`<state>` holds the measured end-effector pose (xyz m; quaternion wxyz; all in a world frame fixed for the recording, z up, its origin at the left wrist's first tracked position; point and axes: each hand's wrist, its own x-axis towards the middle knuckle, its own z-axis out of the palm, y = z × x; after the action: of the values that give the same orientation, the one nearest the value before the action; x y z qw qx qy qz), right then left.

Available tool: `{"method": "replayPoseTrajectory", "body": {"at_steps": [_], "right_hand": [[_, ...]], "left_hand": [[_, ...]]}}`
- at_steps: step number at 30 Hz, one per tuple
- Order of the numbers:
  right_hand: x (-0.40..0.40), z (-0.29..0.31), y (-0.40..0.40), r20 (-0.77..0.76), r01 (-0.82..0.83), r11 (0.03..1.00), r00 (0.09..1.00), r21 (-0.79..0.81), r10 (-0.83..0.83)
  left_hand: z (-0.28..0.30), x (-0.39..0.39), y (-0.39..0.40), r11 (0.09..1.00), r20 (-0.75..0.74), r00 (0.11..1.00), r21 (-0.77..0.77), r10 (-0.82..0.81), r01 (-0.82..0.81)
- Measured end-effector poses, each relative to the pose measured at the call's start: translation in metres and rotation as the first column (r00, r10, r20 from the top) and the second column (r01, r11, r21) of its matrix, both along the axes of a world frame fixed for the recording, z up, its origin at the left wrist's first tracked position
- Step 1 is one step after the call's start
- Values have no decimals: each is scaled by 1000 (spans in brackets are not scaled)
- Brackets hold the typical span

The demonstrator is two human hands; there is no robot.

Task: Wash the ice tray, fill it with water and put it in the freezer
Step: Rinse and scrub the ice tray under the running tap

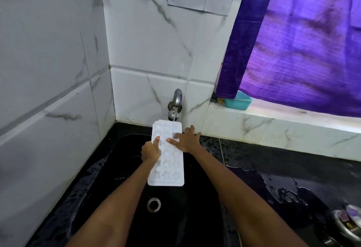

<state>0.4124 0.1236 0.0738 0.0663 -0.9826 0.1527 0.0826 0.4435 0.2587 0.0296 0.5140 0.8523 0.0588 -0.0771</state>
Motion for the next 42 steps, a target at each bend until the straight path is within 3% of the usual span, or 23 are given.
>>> {"method": "replayPoseTrajectory", "body": {"at_steps": [3,7,10,12,14,17,25,30,34,38,42], "right_hand": [[2,-2,10,8,-19,998,1000,-52,19],[-1,-2,8,-8,14,993,1000,121,-14],[2,-3,12,30,16,999,999,30,-17],[2,-5,15,35,-7,998,999,64,5],[-1,-5,13,110,-27,987,994,158,10],[-6,-8,6,272,-71,990,962,119,37],[-7,-16,6,69,-47,960,997,277,29],[-1,-6,0,61,-13,992,998,123,6],[-3,-5,2,9,-51,989,999,137,51],[-1,-4,7,17,-95,993,995,-69,97],[-1,-2,6,-75,-102,994,992,47,105]], "left_hand": [[0,-2,-2,996,-22,1000,-90,12,-14],[2,-2,2,998,-27,999,-49,33,-35],[0,-5,-1,997,-27,999,-72,30,-32],[3,-5,-3,994,-33,998,-98,49,-52],[5,-2,0,994,-29,997,-87,71,-73],[7,4,6,986,-33,990,-88,136,-138],[10,3,-7,973,-74,984,-156,162,-172],[15,1,-13,981,-66,987,-121,148,-155],[14,3,-9,978,-81,984,-123,159,-169],[9,2,-7,984,-69,989,-112,130,-137],[11,4,-2,985,-64,988,-92,141,-146]]}}
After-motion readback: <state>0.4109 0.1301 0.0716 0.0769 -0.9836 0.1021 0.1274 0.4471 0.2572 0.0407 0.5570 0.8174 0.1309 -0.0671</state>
